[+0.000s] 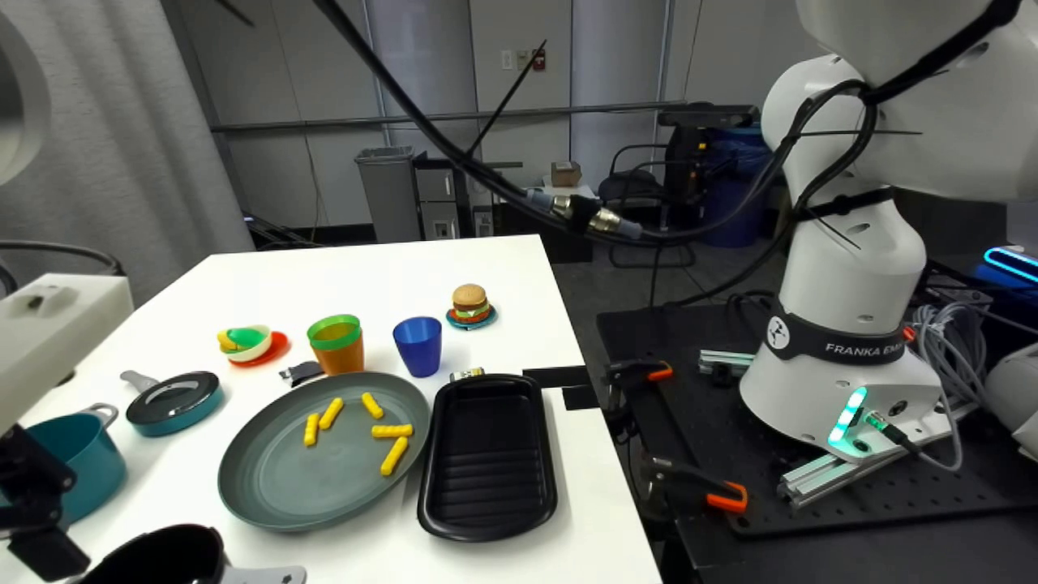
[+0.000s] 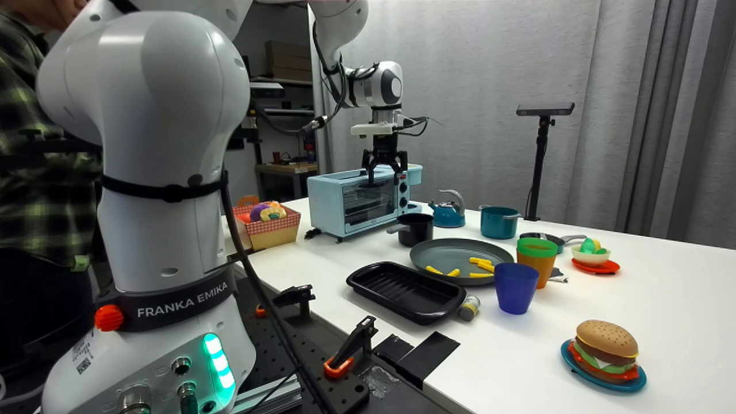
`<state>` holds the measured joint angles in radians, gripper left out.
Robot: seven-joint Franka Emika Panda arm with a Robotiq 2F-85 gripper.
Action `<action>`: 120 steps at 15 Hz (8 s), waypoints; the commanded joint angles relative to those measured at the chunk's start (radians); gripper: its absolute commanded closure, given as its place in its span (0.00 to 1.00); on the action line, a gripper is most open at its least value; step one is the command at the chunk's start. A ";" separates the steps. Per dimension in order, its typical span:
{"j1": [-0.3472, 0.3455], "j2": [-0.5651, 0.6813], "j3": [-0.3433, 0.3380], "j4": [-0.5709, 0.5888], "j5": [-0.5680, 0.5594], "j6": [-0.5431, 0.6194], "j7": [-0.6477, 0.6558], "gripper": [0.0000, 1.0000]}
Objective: Open the microwave door
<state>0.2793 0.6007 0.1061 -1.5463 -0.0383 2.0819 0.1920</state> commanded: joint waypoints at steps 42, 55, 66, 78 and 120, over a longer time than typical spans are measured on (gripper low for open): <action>-0.035 0.001 -0.069 -0.098 0.020 0.137 0.161 0.00; -0.058 0.011 -0.081 -0.120 0.018 0.148 0.148 0.00; -0.077 0.011 -0.090 -0.162 0.021 0.189 0.146 0.00; -0.089 0.015 -0.092 -0.176 0.026 0.202 0.140 0.00; -0.012 -0.056 -0.054 -0.155 0.004 0.162 0.144 0.00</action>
<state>0.2613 0.5668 0.0504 -1.6941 -0.0210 2.2656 0.3348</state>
